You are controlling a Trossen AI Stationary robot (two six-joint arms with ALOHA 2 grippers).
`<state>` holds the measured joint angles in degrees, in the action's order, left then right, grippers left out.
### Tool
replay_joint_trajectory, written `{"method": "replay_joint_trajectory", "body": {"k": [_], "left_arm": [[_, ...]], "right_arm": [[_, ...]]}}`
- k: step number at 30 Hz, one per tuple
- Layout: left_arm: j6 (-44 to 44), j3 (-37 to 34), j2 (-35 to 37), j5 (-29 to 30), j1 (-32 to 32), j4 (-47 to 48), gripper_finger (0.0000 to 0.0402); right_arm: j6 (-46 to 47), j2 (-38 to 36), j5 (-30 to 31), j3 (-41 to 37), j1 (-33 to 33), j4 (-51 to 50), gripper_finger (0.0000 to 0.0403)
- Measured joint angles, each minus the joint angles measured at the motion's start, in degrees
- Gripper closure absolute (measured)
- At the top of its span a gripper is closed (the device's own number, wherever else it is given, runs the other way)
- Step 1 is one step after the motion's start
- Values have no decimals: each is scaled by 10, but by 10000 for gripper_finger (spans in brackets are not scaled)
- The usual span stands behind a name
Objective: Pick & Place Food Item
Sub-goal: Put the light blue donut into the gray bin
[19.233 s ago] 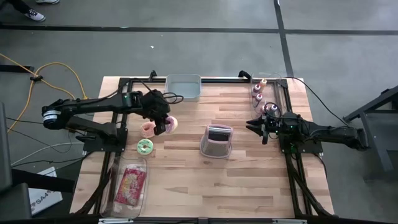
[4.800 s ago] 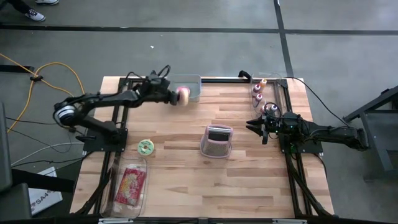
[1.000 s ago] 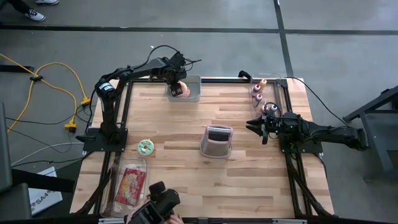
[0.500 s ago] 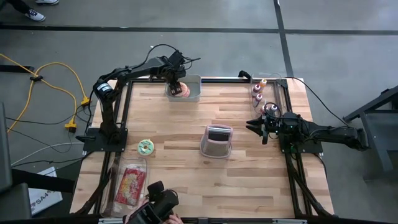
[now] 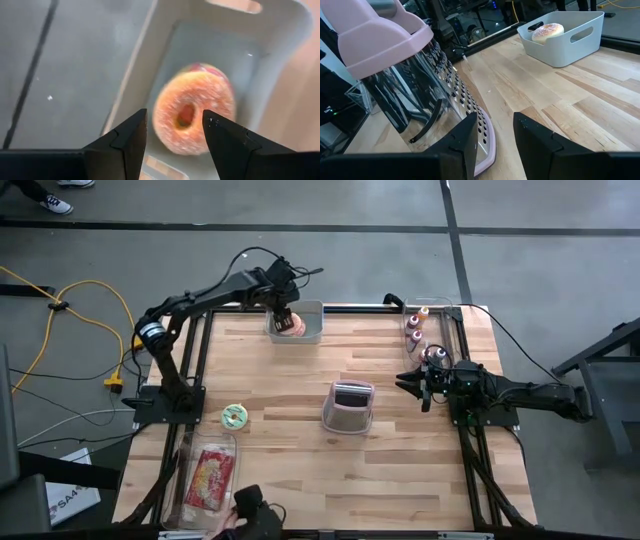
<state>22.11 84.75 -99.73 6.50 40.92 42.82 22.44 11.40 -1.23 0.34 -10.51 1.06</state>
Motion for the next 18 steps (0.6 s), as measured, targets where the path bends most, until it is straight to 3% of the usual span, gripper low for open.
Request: {"method": "replay_joint_trajectory", "body": {"k": [11,18], "left_arm": [[-70,0,38,-33,-72,146,219],[-71,0,42,-87,-142,225,219]], "right_arm": [[0,0,0,0,0,0,289],[0,0,0,0,0,0,289]]}}
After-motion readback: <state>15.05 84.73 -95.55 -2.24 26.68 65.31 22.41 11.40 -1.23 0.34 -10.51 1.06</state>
